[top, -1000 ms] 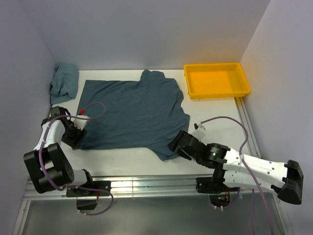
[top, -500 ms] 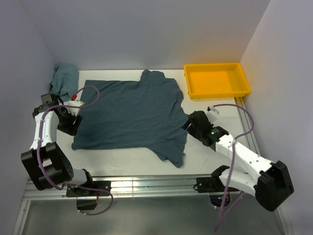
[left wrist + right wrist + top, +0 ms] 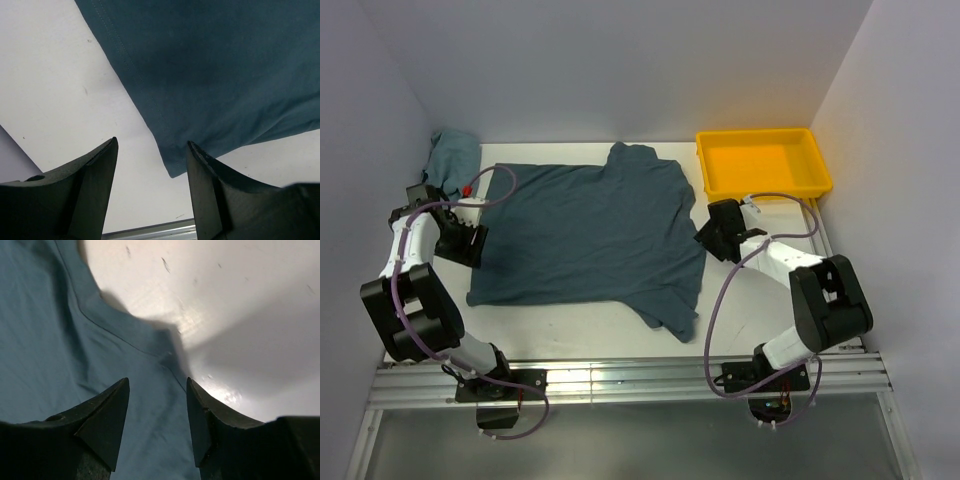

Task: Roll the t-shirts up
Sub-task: Flatten the tshirt

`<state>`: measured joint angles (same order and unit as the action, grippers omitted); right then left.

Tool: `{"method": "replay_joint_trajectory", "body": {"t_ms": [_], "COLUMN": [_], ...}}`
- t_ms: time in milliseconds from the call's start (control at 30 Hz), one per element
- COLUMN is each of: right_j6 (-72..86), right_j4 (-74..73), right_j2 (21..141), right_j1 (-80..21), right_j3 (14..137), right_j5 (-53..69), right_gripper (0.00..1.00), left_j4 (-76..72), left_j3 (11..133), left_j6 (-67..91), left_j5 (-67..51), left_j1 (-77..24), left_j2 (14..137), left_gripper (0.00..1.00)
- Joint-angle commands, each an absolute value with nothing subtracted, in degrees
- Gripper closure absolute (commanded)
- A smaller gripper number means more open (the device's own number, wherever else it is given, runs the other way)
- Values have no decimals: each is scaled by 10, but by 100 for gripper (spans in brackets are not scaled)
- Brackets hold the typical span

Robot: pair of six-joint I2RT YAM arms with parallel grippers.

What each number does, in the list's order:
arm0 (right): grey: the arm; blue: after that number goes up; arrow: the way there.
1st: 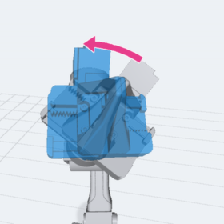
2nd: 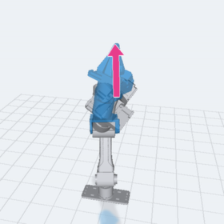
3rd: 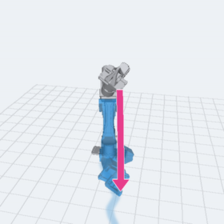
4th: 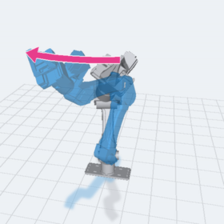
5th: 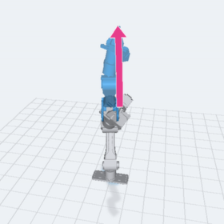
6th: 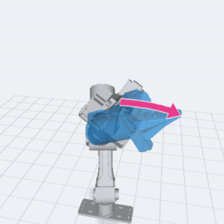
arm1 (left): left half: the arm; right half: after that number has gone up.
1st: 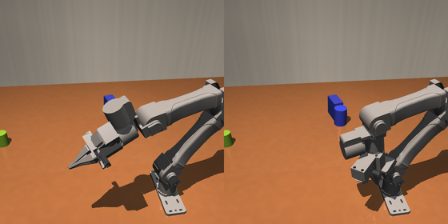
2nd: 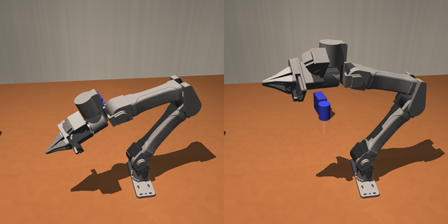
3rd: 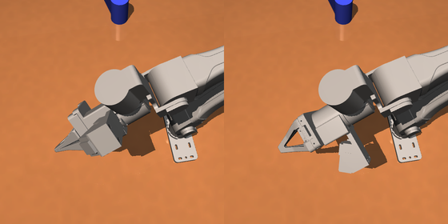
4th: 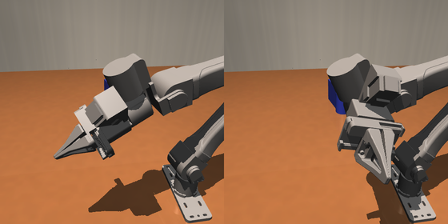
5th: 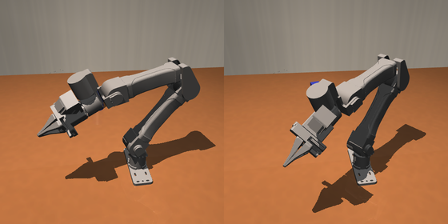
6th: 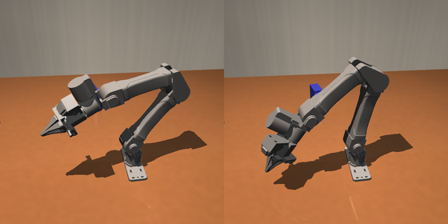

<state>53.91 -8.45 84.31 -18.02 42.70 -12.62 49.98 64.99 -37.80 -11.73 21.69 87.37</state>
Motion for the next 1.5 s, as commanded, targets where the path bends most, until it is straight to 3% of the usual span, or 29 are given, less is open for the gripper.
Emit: {"method": "replay_joint_trajectory", "body": {"t_ms": [0, 167, 367, 867, 1200, 1367, 1467], "right_j6": [526, 530, 532, 515, 494, 505, 533], "right_j4": [-45, -46, -41, -2, -11, -69, -147], "right_j2": [867, 896, 894, 712, 660, 597, 550], "right_j1": [-172, -167, -160, -163, -167, -208, -283], "right_j3": [469, 469, 453, 342, 312, 319, 330], "right_j5": [-113, -117, -110, -66, -16, -34, -85], "right_gripper": [44, 51, 52, 45, 44, 43, 43], "left_j4": [486, 489, 505, 547, 548, 519, 512], "left_j3": [661, 647, 624, 601, 582, 541, 525], "left_j6": [-366, -377, -393, -325, -295, -290, -290], "left_j5": [-130, -120, -96, -148, -137, -89, -90], "left_j1": [221, 220, 220, 223, 222, 223, 224], "left_j2": [876, 880, 853, 790, 759, 705, 686], "left_gripper": [38, 39, 39, 35, 32, 32, 33]}}
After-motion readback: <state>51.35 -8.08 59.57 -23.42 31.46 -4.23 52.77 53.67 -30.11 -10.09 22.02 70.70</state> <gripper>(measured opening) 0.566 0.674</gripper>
